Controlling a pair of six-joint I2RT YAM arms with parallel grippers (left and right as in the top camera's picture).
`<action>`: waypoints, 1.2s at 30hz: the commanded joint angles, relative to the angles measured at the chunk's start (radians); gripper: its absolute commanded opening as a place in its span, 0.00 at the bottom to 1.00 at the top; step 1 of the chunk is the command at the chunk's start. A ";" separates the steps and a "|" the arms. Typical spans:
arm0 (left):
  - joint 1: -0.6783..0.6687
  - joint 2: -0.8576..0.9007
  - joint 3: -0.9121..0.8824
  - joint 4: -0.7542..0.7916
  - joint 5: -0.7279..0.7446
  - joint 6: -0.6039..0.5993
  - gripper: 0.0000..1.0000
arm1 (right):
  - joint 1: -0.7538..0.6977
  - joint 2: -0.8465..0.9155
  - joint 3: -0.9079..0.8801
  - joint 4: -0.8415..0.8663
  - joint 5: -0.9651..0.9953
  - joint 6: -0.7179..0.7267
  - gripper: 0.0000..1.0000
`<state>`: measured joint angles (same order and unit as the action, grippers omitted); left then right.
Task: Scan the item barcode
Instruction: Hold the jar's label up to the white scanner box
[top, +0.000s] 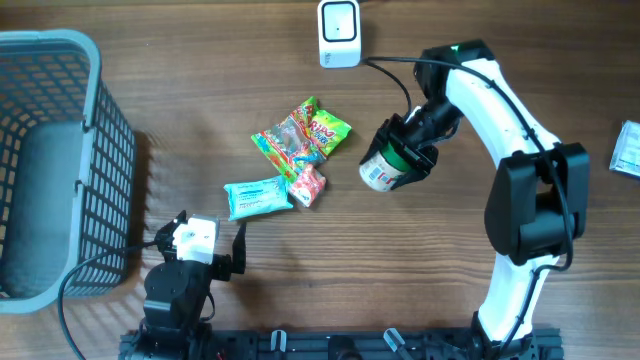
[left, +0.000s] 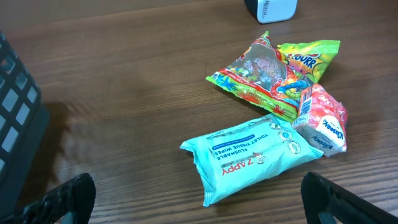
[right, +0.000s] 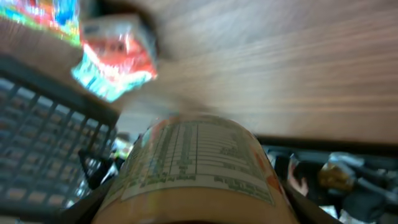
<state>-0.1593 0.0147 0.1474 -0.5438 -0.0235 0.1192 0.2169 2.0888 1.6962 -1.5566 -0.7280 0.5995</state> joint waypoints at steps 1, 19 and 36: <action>0.006 -0.006 0.000 -0.003 0.016 0.008 1.00 | 0.002 0.000 0.019 -0.045 -0.087 -0.104 0.27; 0.006 -0.006 0.000 -0.003 0.016 0.008 1.00 | 0.109 0.001 0.219 0.955 0.632 -0.193 0.47; 0.006 -0.006 0.000 -0.003 0.016 0.008 1.00 | 0.171 0.260 0.220 1.743 0.900 -0.514 0.46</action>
<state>-0.1593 0.0147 0.1474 -0.5438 -0.0235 0.1192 0.3946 2.4542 1.9003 0.2169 0.1413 0.1101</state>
